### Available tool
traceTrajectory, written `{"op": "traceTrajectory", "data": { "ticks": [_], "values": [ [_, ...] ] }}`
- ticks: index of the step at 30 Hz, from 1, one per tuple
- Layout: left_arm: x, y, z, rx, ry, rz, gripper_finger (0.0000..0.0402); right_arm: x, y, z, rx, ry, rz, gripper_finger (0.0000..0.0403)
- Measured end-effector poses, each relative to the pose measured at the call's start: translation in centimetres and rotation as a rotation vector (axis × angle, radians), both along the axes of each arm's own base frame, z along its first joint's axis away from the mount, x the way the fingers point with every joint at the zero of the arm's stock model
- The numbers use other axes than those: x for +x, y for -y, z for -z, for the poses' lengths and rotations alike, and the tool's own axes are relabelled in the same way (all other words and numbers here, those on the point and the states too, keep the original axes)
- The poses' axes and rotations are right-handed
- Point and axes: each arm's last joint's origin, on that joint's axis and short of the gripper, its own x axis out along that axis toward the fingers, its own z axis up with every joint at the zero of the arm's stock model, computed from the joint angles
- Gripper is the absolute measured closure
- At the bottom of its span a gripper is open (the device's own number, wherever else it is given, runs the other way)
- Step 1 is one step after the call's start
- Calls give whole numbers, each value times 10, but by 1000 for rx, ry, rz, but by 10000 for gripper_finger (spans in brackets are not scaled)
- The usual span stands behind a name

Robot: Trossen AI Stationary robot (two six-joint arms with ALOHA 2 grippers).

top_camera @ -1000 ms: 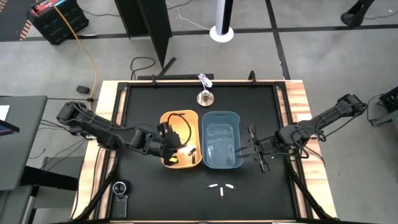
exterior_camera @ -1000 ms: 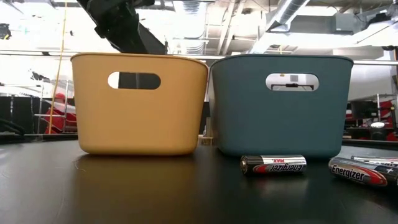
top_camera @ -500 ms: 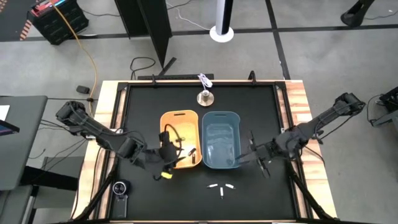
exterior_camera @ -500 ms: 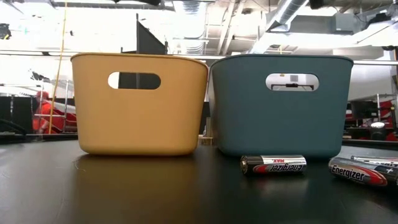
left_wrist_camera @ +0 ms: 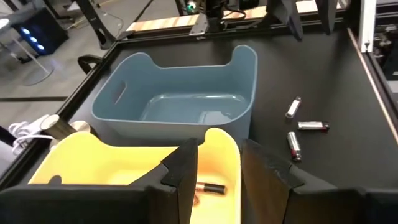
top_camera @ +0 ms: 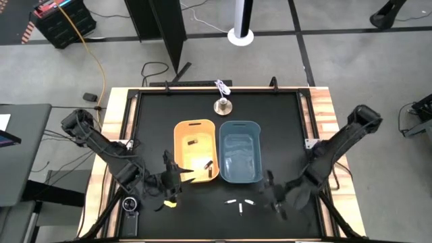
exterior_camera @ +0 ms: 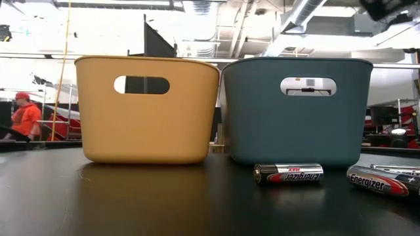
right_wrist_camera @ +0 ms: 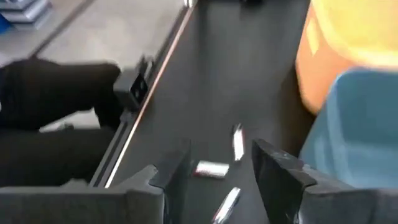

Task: Sort batteries
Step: Put the right silver battery into the blue bin

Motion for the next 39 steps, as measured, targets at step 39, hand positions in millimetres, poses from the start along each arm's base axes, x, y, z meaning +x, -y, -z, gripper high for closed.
{"op": "traceTrajectory", "data": {
  "ticks": [39],
  "values": [
    [-14,17,1,52,-17,94,286,51,-43,115,-23,-573,461,270]
  ]
}}
